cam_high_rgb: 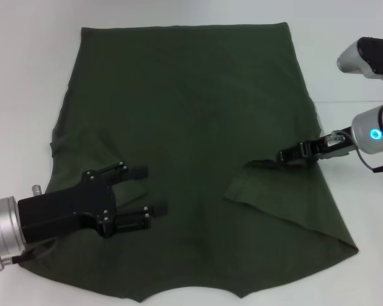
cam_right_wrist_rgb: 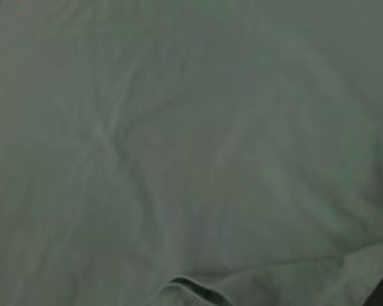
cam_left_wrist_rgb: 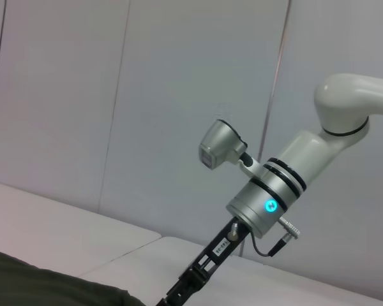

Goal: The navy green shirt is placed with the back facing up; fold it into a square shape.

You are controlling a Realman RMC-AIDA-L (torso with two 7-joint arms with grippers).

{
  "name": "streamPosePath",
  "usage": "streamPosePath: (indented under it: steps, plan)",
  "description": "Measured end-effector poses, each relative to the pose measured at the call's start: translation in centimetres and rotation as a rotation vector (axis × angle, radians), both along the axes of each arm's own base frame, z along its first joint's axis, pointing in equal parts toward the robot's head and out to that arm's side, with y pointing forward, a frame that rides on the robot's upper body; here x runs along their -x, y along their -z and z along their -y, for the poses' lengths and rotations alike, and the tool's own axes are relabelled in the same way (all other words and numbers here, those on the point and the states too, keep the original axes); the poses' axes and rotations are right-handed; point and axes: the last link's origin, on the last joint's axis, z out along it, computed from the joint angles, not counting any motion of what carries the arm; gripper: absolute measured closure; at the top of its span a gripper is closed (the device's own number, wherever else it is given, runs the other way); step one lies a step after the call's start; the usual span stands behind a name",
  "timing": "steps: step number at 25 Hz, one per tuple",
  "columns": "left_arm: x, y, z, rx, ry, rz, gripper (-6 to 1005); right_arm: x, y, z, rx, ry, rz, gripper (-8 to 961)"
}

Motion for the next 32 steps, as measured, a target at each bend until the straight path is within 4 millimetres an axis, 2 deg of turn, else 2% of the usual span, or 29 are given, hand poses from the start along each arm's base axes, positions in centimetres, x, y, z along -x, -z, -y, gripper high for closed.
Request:
streamPosePath:
  steps: [6,14,18,21,25,28,32]
  plan:
    - [0.0,0.0,0.0,0.000,0.003,0.000,140,1.4,0.5,-1.1,-0.063,-0.047,-0.035,128]
    - [-0.1,-0.2,0.2,0.005,0.016,0.004,140,5.0,-1.4,-3.6,-0.224,-0.172,-0.194,128]
    - [-0.2,-0.3,0.2,0.007,0.024,0.006,140,5.0,-2.1,-3.6,-0.228,-0.197,-0.196,128]
    - [-0.2,-0.3,0.3,0.012,0.017,0.013,140,4.0,-2.8,-2.8,-0.227,-0.199,-0.244,128]
    - [-0.4,-0.5,0.1,0.032,-0.020,0.045,141,2.3,-4.5,-0.8,-0.224,-0.221,-0.381,127]
    - [-0.7,-1.0,-0.2,0.069,-0.058,0.073,141,1.2,-6.0,1.4,-0.191,-0.265,-0.485,127]
    - [-0.9,-1.6,-0.1,0.106,-0.068,0.092,141,-0.4,-7.2,4.8,-0.104,-0.381,-0.539,127]
